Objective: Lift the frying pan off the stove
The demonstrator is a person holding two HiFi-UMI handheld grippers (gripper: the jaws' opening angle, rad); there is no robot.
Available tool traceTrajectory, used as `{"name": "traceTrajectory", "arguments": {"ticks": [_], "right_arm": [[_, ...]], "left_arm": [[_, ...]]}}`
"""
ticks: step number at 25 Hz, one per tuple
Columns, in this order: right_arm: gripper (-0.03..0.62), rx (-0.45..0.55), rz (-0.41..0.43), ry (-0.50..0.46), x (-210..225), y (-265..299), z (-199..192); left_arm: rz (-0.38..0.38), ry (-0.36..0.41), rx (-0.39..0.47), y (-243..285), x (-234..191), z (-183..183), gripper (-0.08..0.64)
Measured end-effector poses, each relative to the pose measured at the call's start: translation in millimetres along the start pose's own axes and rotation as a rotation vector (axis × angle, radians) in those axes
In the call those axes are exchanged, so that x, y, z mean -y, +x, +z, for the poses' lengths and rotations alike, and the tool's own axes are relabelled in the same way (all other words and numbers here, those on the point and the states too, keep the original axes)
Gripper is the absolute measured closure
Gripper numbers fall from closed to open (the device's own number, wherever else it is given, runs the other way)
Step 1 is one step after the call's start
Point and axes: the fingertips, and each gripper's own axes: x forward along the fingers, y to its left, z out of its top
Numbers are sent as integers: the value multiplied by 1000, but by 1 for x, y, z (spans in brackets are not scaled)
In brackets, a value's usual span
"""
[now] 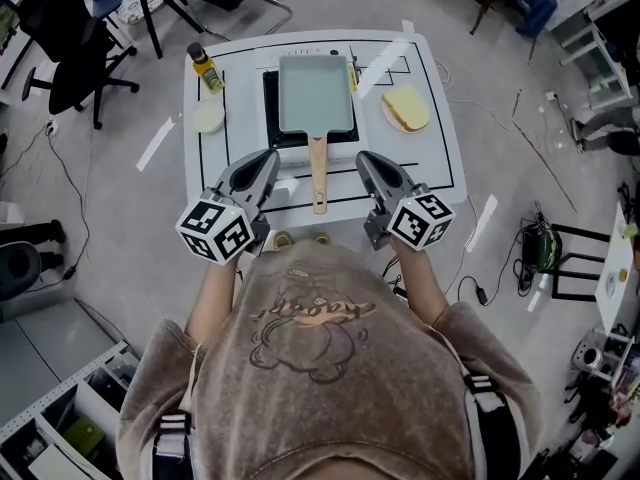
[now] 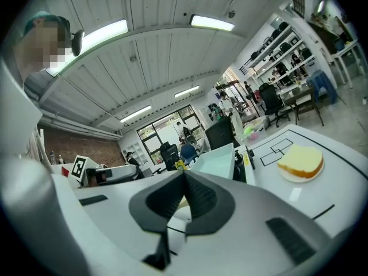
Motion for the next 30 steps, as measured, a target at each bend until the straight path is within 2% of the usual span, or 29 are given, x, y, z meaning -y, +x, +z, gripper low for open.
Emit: {"name": "traceTrajectory", "arguments": {"ticks": [11, 14, 21, 25, 30], "right_arm": [[592, 24, 15, 13, -3, -7, 0], [541, 30, 35, 23, -5, -6, 1], [364, -42, 118, 66, -18, 7, -13], [242, -101, 167, 122, -24, 14, -26], [141, -123, 209, 218, -23, 19, -35]], "left_arm": [[-23, -30, -3, 7, -5, -2, 552], [-41, -33, 5, 7, -4, -1, 532], [-98, -86, -25, 10, -6, -6, 392], [-131, -146, -70, 16, -8, -15, 291], [-165, -222, -90, 22, -13, -24, 211]]}}
